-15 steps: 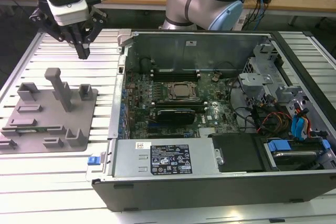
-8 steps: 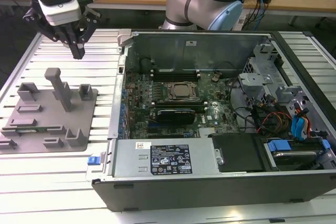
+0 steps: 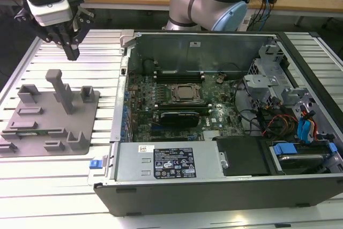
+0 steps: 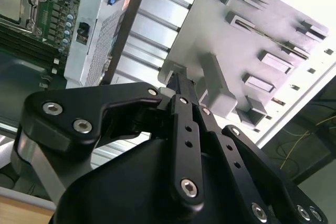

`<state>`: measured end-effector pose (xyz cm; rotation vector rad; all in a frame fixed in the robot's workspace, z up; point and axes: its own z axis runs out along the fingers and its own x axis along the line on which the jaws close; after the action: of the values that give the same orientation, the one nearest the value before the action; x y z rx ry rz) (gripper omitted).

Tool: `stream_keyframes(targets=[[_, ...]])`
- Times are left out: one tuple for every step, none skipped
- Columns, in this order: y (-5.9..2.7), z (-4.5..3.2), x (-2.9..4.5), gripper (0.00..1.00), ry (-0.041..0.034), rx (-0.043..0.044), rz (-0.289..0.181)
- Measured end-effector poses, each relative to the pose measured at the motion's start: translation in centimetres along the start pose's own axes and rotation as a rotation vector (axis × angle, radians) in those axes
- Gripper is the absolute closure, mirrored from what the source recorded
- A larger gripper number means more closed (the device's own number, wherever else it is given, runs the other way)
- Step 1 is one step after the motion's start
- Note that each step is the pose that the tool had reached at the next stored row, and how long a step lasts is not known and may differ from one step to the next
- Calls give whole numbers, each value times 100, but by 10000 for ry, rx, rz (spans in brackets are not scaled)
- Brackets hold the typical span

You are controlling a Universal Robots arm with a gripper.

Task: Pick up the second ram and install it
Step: 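Reach for the second ram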

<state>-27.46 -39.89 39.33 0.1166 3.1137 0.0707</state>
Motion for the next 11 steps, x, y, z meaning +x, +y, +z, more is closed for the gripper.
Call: stream_keyframes(targets=[[-2,0,23,92,0,-1,0],[-3,-1,45,92,-1,-2,0],[-4,-1,59,92,0,-1,0],[-6,-2,85,92,0,-3,1],[-7,-2,97,92,0,-3,0],[-8,-2,107,92,-1,-4,-1],[-9,-3,123,92,0,-4,0],[-10,-3,137,92,0,-4,0],[-12,-4,165,92,0,-4,-1],[-14,-4,182,92,0,-4,0],[-15,-5,199,92,1,-5,-1]])
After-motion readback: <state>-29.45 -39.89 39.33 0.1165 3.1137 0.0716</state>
